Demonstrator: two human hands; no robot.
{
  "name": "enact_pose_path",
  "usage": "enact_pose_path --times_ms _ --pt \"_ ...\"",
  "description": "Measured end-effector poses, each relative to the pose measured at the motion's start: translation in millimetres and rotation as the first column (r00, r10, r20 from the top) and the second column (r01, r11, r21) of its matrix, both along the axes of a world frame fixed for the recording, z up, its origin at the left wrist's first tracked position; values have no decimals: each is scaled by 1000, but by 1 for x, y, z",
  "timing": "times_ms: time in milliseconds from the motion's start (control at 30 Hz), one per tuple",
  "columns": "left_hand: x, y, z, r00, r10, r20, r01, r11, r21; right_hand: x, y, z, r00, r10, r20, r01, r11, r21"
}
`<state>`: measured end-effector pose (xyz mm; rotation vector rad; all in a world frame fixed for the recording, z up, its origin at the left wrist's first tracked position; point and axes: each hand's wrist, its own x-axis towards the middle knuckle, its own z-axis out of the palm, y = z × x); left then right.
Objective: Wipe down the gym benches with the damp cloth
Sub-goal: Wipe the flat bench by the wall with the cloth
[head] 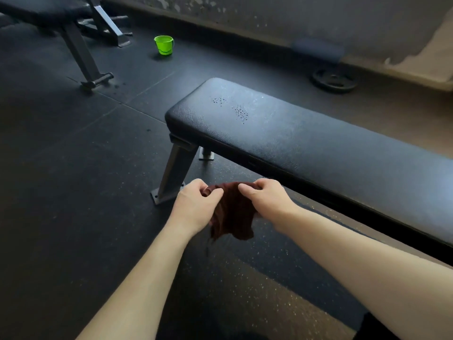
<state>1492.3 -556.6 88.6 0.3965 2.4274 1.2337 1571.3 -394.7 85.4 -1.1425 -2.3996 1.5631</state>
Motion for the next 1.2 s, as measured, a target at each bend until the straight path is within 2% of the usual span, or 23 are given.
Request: enact_pose_path --times_ms 100,200,267,333,433,600,700,767,867,967,1067,1200 --pt "-14 13 27 996 -71 -53 74 996 58 -11 1 29 995 -87 -45 81 990 -116" --pt "-34 28 54 990 -120 -71 129 982 135 -21 20 63 992 -109 -68 102 990 -93" --pt "-47 43 67 988 -149 -41 154 973 175 -29 38 82 990 -121 -75 121 993 -2" --pt "-56 62 77 985 -174 8 168 962 214 -40 58 96 992 -105 -70 115 981 156" --pt "-66 94 85 986 -161 38 149 965 216 -58 89 103 997 -73 -12 72 920 385" --pt "-81 138 76 986 -147 79 135 981 136 -98 129 101 996 -83 22 56 825 562" --pt "-88 147 69 987 -162 -13 162 986 26 -114 135 99 995 -94 31 49 739 672" --pt "-91 146 67 975 -206 -84 197 975 -103 -116 129 88 982 -116 146 -24 694 719" --pt "-100 142 61 959 -230 -165 188 954 -234 -113 113 68 922 -73 380 -189 770 609" --pt "-110 137 57 930 -257 -264 153 922 -357 -115 109 48 870 -9 493 -271 826 495" --pt "-123 137 56 867 -319 -383 102 866 -490 -124 117 38 857 2 515 -310 800 513" --pt "-144 146 58 860 -360 -361 85 799 -596 -146 149 30 887 69 456 -341 764 548"
